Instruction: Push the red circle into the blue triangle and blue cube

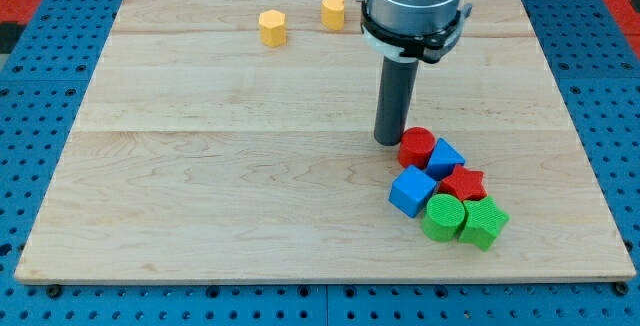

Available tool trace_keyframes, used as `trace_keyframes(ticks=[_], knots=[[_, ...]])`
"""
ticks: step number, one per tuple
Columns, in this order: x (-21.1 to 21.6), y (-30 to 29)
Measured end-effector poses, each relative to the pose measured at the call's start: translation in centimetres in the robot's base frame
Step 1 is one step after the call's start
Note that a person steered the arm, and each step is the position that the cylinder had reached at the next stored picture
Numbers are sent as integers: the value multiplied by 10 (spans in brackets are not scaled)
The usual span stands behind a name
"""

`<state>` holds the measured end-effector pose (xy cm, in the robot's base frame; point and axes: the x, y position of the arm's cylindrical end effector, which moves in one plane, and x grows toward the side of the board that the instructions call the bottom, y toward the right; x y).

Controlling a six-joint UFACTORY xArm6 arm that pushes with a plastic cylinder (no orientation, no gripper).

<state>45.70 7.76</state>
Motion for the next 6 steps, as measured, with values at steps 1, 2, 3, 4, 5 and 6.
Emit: trace_keyframes(ticks=[1,2,3,4,5,6], knots=[[1,4],[7,5],[24,8],[35,8],[36,-3],[14,-35]])
